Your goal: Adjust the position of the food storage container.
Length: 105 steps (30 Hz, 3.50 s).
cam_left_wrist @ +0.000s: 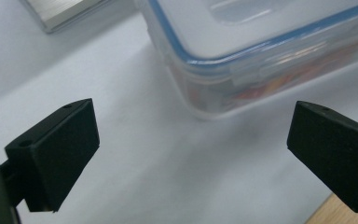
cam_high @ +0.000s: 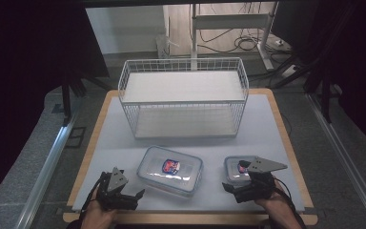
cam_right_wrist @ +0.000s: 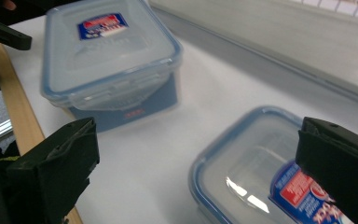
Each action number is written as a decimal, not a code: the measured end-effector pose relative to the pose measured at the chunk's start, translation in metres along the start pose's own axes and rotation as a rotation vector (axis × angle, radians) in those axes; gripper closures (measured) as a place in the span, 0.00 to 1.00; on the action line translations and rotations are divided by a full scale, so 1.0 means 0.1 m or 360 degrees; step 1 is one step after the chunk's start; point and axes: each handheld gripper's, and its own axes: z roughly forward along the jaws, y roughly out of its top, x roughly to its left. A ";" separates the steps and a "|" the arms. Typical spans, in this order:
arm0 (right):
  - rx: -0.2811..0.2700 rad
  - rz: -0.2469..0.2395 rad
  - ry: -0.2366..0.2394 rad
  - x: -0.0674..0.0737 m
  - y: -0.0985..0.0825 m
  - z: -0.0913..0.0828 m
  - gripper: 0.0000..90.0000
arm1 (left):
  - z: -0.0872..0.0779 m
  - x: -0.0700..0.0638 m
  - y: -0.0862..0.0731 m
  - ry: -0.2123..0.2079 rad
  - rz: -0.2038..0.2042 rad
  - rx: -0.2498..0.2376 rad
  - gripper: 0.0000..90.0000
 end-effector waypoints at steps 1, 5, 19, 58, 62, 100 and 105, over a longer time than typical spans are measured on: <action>0.0013 0.0019 -0.0006 -0.02 -0.01 0.00 0.00 | 0.00 0.00 0.00 0.0000 0.0008 -0.0014 0.02; 0.0044 0.0094 -0.0023 -0.07 -0.04 0.02 0.00 | 0.01 0.00 -0.02 -0.0001 -0.0002 -0.0032 0.03; 0.0139 0.0178 -0.0026 -0.14 -0.06 0.03 0.08 | -0.02 0.06 -0.02 -0.0100 -0.0158 -0.0058 0.02; 0.0510 -0.0087 -0.0142 -0.02 0.10 0.33 1.00 | -0.10 0.08 0.00 -0.0080 -0.0232 -0.0095 0.18; 0.0494 -0.0030 -0.0169 -0.12 0.03 0.22 1.00 | -0.10 0.08 -0.01 -0.0082 -0.0231 -0.0078 0.21; 0.0386 0.0033 0.0329 0.38 0.08 0.68 0.98 | 0.29 0.37 0.06 -0.0340 -0.0404 0.0002 1.00; 0.0409 0.0076 0.0240 0.27 0.04 0.63 0.99 | 0.37 0.23 0.15 -0.0393 -0.0362 0.0013 1.00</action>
